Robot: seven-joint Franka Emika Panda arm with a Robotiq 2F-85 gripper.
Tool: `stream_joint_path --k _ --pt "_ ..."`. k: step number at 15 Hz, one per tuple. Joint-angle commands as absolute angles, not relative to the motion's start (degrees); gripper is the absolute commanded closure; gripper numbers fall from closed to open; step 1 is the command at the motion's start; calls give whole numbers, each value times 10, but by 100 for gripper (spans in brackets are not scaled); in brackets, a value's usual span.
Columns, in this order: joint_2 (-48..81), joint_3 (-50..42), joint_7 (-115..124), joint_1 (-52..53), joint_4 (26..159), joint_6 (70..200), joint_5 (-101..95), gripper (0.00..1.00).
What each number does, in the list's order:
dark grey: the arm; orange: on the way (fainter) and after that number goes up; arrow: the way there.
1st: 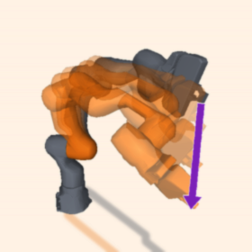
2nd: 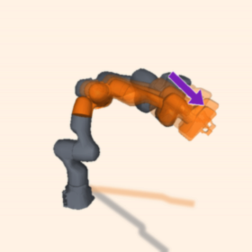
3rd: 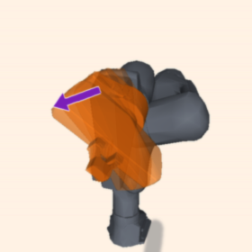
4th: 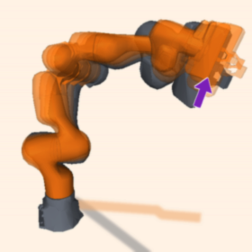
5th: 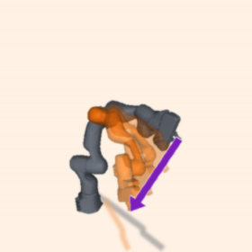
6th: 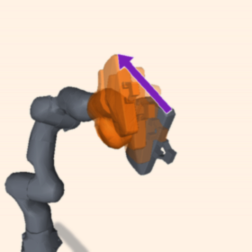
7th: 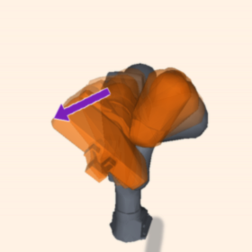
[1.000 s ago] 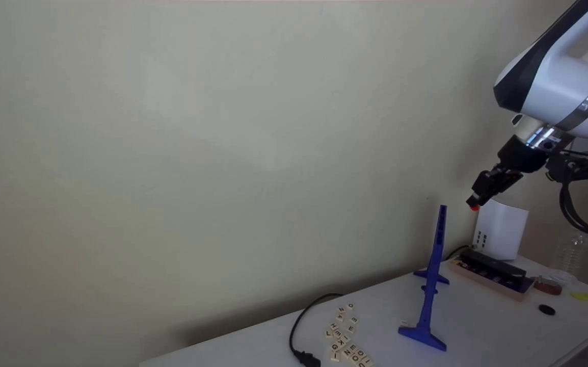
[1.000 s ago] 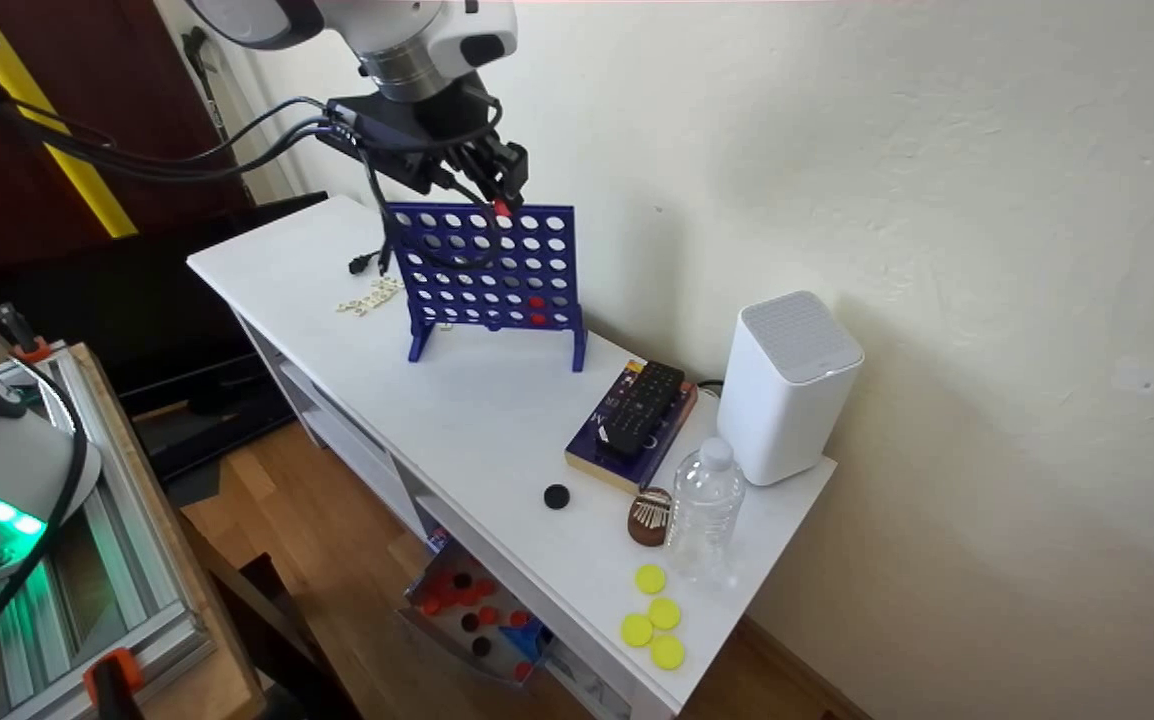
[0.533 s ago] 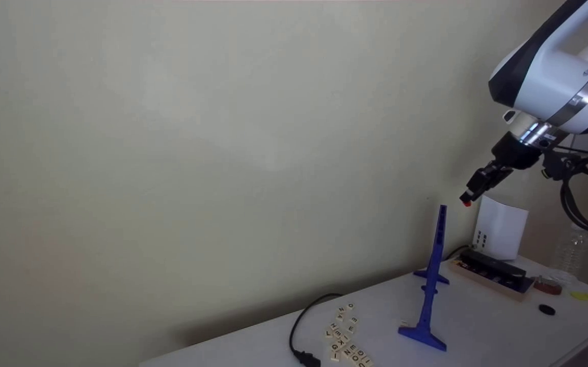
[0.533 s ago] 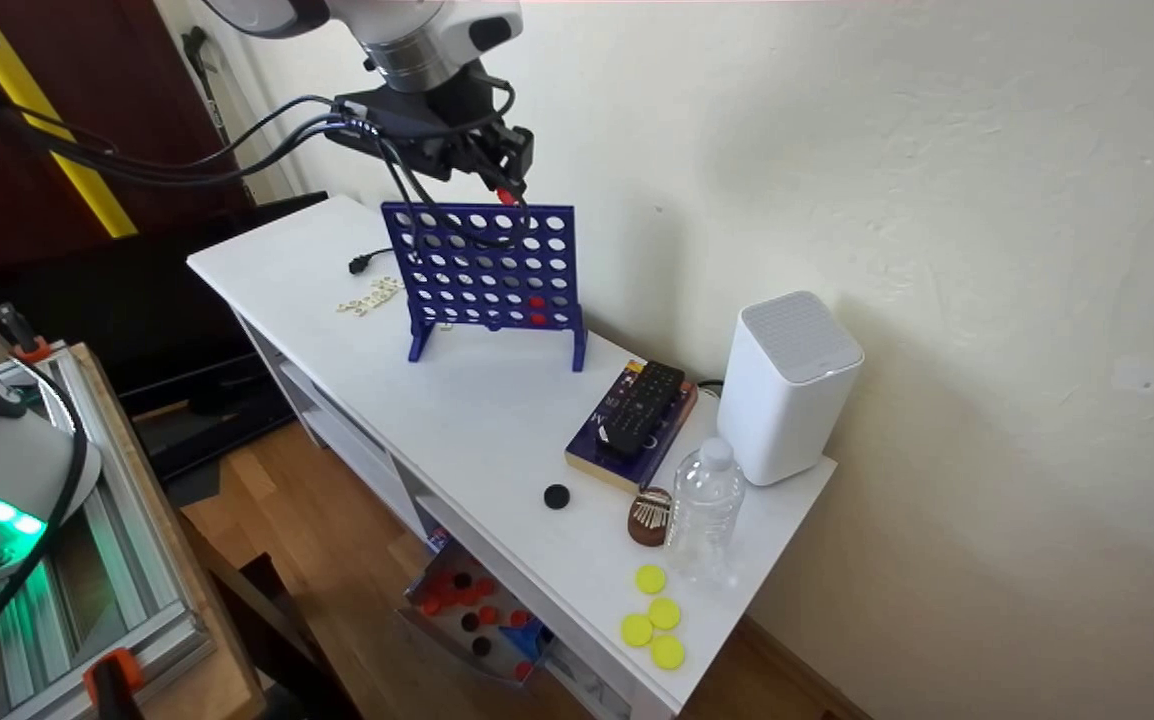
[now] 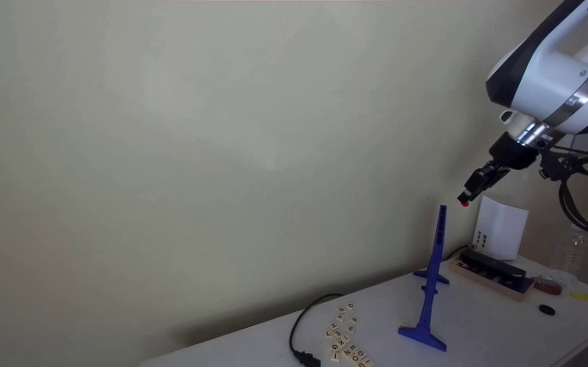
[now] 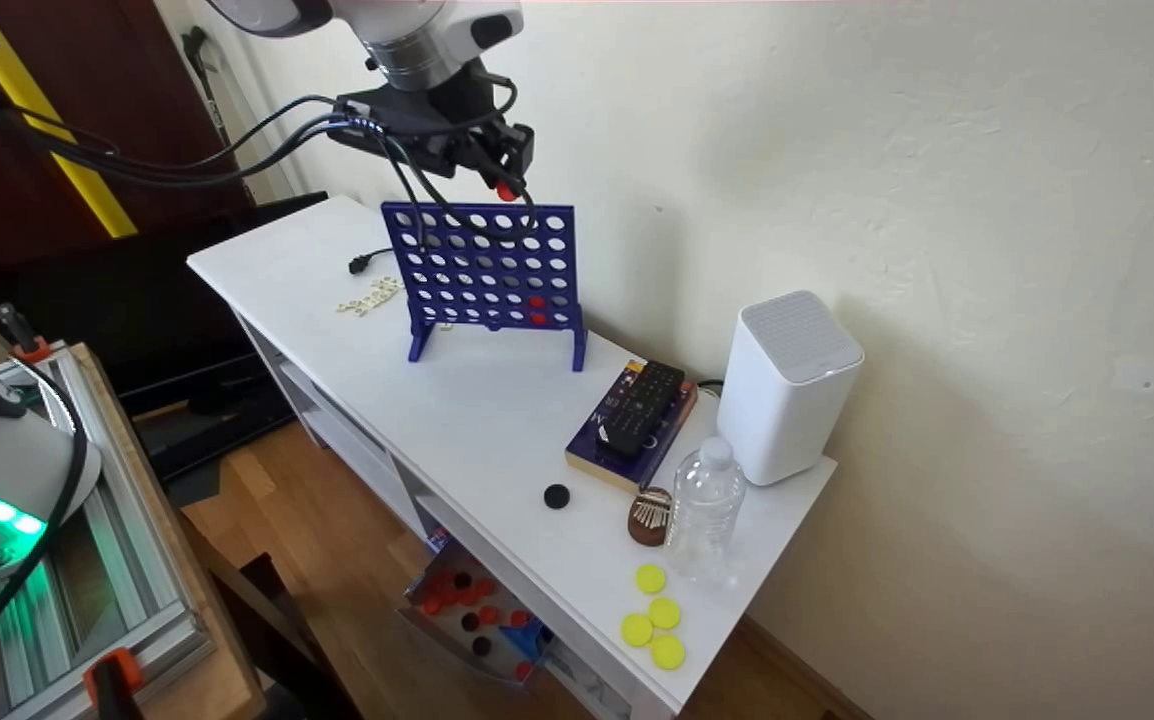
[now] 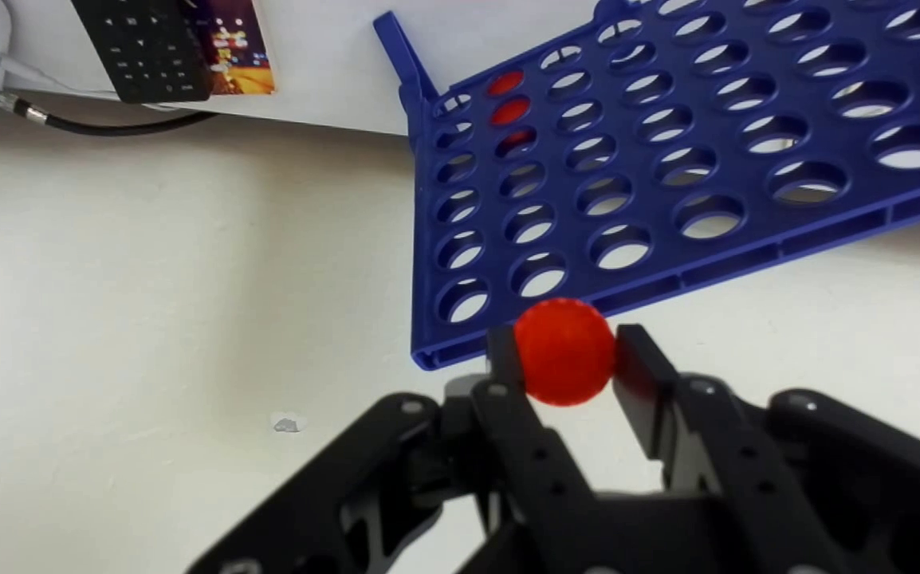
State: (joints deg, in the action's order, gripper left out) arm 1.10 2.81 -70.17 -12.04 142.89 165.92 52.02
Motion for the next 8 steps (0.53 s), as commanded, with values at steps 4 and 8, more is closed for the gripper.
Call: stream_joint_path --k 4,8 --pt "0 31 -766 -121 1426 1657 574 91" --pt "1 29 -853 -122 1418 1646 641 91"
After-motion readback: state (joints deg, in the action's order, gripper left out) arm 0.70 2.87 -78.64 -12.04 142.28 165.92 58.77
